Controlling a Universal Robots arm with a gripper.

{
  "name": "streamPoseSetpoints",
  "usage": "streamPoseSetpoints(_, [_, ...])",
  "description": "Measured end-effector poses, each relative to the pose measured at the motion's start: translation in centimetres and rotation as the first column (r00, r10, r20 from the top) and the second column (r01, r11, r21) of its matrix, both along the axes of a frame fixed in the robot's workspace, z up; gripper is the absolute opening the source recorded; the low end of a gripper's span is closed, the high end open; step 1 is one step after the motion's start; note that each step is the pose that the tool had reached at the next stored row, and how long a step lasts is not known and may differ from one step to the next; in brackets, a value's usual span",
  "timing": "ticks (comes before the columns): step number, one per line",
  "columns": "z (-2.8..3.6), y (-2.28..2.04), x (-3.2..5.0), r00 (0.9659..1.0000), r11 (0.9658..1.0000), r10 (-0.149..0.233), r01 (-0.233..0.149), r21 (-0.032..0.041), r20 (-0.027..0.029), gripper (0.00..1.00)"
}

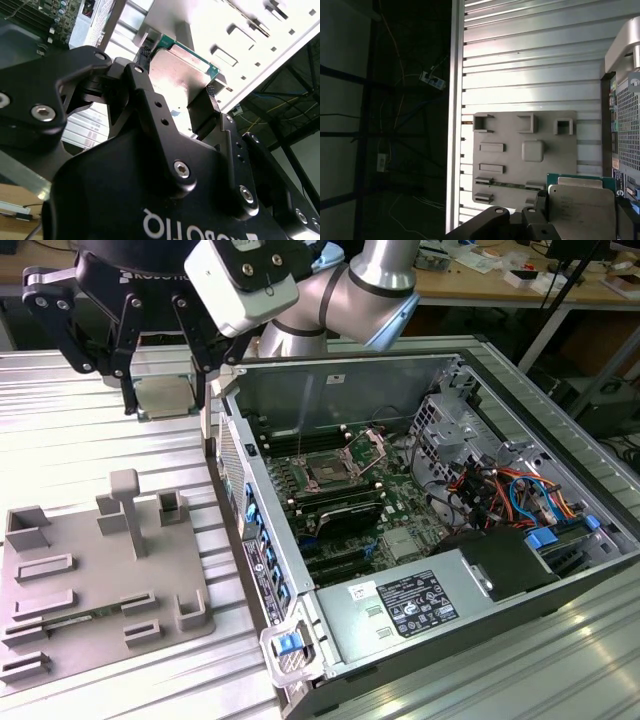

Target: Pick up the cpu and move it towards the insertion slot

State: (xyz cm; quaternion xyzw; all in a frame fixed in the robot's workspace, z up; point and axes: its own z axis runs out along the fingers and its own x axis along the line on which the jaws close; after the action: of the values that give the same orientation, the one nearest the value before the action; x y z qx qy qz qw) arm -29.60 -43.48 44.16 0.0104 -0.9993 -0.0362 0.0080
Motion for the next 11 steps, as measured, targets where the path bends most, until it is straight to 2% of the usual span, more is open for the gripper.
streamPoseSetpoints(11, [0.0,0.0,0.56,1.0,1.0,0.0,0.0,0.0,-0.0001,0.55])
